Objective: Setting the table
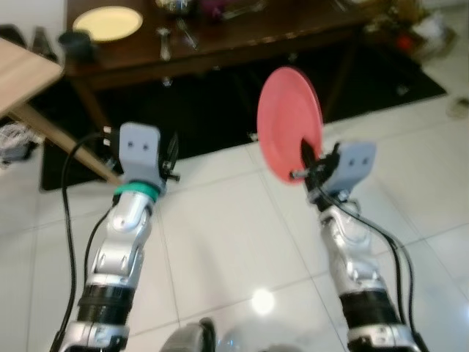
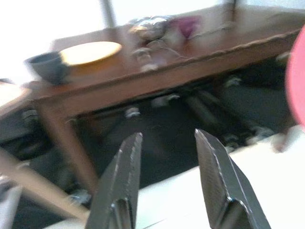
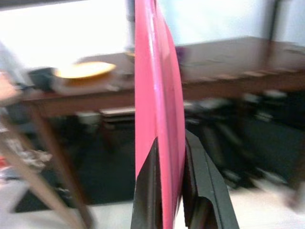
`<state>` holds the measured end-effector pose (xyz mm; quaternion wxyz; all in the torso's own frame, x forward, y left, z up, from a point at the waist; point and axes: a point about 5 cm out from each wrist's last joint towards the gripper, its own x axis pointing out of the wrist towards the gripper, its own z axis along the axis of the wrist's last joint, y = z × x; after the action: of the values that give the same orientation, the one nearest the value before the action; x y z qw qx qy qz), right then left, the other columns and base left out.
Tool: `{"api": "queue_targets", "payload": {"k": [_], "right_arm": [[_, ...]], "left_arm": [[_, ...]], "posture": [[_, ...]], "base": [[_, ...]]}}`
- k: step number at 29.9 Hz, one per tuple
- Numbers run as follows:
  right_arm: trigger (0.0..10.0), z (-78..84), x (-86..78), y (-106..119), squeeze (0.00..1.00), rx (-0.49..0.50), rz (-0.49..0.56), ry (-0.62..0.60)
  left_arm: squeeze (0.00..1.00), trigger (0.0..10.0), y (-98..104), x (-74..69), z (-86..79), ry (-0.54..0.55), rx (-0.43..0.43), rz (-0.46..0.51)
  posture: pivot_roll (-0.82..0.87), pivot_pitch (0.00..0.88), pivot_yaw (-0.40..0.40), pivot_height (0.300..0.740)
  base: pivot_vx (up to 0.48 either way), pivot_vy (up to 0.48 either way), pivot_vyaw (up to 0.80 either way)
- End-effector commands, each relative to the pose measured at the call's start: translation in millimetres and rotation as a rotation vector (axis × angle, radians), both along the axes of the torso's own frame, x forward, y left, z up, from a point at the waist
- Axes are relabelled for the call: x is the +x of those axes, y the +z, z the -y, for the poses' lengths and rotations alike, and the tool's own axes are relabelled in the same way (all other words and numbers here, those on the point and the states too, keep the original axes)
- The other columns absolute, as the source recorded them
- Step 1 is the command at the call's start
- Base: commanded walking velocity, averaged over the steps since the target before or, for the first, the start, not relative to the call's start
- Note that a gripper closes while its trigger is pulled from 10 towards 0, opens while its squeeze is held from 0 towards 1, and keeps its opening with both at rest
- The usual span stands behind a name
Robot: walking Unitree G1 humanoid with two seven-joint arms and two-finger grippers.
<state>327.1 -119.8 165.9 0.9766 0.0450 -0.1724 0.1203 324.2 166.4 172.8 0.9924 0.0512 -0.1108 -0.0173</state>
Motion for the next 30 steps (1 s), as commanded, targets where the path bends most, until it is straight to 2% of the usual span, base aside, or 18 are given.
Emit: {"api": "queue_targets", "payload": {"k": [1, 17, 21, 30], "right_arm": [[10.0, 6.8, -2.9, -6, 0.00, -0.014, -0.010, -0.015], [10.0, 4.8, -2.6, -5, 0.00, -0.011, -0.009, -0.001], [10.0, -9.0, -7.2, -3, 0.00, 0.006, 0.000, 0.126], [10.0, -15.2, -7.9, -2, 0.00, 0.012, 0.004, 0.171]], "left_arm": [[0.00, 10.0, -5, -1.0, 6.1, -0.013, 0.008, -0.015], [0.00, 10.0, -4, -1.2, 5.2, 0.007, 0.011, -0.007], [0.00, 10.0, 5, -3.1, 0.5, 0.092, 0.090, 0.075], [0.00, 10.0, 10, -3.7, -4.3, 0.154, 0.112, 0.108]], "posture": [[-0.03, 0.063, 0.077, 0.740], [-0.03, 0.069, 0.078, 0.740], [-0.02, 0.069, 0.081, 0.740], [-0.01, 0.066, 0.081, 0.740]], "base": [[0.349, 0.000, 0.79], [0.339, 0.000, 0.78], [0.312, 0.000, 0.78], [0.307, 0.000, 0.78]]}}
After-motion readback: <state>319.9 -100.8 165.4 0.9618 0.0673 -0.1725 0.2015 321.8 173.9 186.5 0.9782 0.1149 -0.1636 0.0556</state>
